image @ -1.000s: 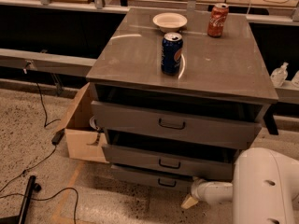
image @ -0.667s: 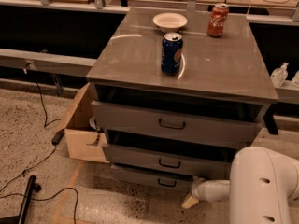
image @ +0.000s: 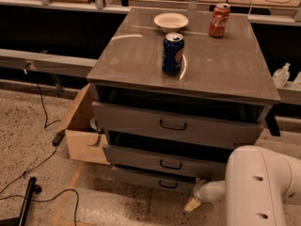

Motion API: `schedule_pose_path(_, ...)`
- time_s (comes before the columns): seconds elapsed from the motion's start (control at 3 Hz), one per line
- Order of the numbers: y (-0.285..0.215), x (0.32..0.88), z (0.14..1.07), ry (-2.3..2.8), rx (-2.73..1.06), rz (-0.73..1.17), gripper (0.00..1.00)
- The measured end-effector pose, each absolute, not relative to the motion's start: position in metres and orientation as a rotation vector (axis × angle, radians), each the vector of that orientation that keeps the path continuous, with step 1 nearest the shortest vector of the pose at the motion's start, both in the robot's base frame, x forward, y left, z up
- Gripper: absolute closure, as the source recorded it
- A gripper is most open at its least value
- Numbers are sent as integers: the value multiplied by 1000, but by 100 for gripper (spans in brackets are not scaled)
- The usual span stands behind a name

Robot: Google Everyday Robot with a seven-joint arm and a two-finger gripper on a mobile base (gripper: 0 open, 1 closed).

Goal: Open bottom drawer

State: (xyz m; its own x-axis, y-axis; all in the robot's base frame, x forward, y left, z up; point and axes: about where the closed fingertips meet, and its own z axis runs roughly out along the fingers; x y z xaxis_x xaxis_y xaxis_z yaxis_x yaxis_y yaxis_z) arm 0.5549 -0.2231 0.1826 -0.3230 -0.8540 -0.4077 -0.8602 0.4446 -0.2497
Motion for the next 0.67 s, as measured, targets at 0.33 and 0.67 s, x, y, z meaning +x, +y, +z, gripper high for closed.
schedule_pose_path(0.33,-224,551,179,2239,-1441,29,15)
schedule_pose_path(0.67,-223,547,176,2249,-1447,43,38)
